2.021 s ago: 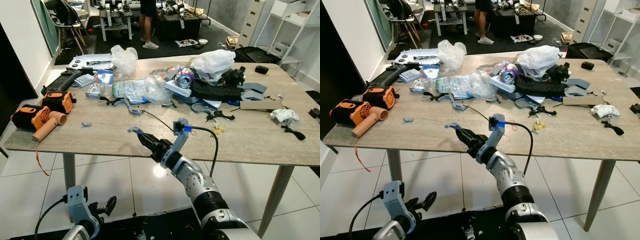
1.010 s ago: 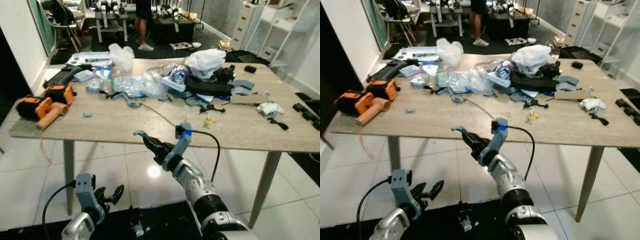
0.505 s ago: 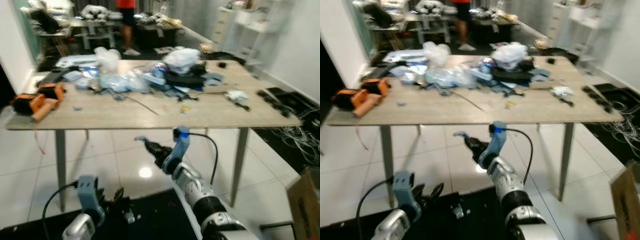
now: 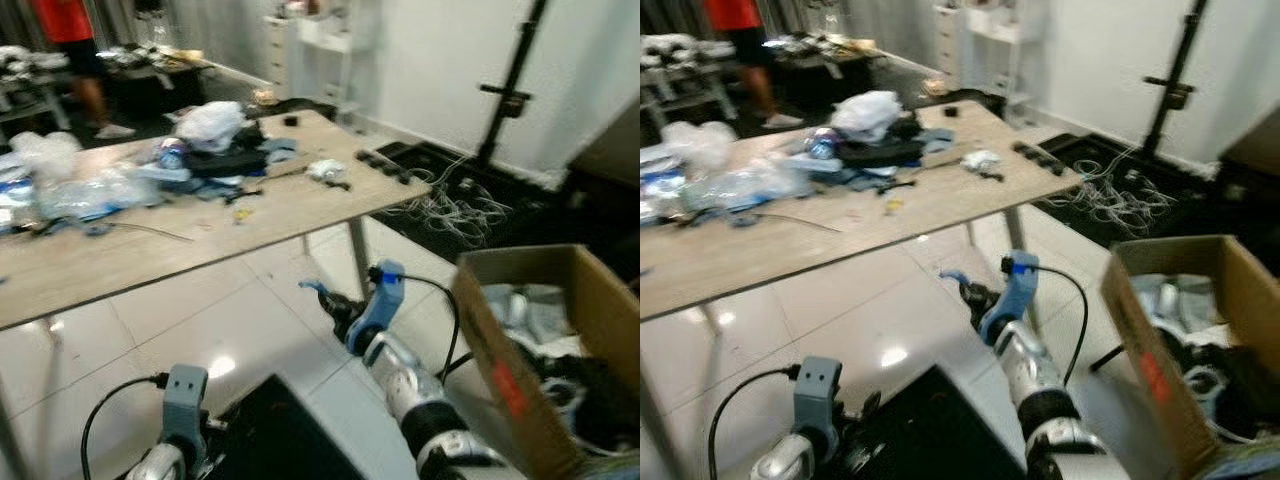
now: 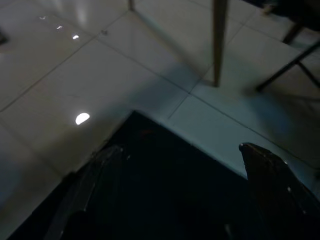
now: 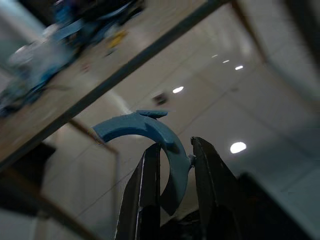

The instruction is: Picking trash to rubbish bin

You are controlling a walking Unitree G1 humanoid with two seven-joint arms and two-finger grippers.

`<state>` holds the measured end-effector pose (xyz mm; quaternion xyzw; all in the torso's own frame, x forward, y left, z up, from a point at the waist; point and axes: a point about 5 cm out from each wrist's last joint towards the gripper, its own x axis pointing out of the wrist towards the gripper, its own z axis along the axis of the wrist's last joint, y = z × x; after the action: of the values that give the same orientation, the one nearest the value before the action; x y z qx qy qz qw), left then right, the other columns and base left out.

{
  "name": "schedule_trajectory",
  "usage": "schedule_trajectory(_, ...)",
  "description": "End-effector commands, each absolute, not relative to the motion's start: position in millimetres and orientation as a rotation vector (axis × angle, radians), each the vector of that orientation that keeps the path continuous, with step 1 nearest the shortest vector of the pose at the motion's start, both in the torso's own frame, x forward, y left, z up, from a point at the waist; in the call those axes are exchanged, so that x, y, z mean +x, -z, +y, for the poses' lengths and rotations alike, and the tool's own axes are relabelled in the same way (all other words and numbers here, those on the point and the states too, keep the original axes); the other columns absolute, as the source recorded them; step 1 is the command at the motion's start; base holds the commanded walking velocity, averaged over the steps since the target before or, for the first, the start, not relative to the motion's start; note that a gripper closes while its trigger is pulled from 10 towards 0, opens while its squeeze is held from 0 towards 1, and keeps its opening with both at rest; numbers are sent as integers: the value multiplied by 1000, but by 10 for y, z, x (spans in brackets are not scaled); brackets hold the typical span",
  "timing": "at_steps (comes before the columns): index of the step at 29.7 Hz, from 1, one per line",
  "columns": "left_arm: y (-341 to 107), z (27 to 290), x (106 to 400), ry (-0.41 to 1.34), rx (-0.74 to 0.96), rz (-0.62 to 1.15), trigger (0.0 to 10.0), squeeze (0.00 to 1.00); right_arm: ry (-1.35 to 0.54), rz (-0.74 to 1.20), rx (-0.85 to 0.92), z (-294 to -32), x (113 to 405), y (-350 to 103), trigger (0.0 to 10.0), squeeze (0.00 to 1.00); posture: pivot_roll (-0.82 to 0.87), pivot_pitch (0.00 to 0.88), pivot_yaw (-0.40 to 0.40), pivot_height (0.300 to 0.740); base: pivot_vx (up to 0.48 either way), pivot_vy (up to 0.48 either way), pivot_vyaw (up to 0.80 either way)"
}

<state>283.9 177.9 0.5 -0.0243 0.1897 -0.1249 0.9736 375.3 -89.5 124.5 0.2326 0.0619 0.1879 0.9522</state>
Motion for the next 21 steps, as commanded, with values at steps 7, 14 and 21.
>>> schedule_trajectory(7, 48, 1789, 2802, 240, -57, 415, 10000, 0, -378, 132, 470, -859, 3753, -1237, 10000, 0, -21, 166, 16, 740, 0, 0, -781)
schedule_trajectory(14, 51, 1820, 2808, 202, -74, 424, 10000, 0, -370, 122, 480, -865, 3760, -1249, 10000, 0, -23, 167, 17, 740, 0, -480, -59)
schedule_trajectory(21, 40, 1857, 2831, 161, -92, 428, 10000, 0, -361, 120, 481, -875, 3761, -1246, 10000, 0, -26, 169, 18, 740, 0, 0, 0)
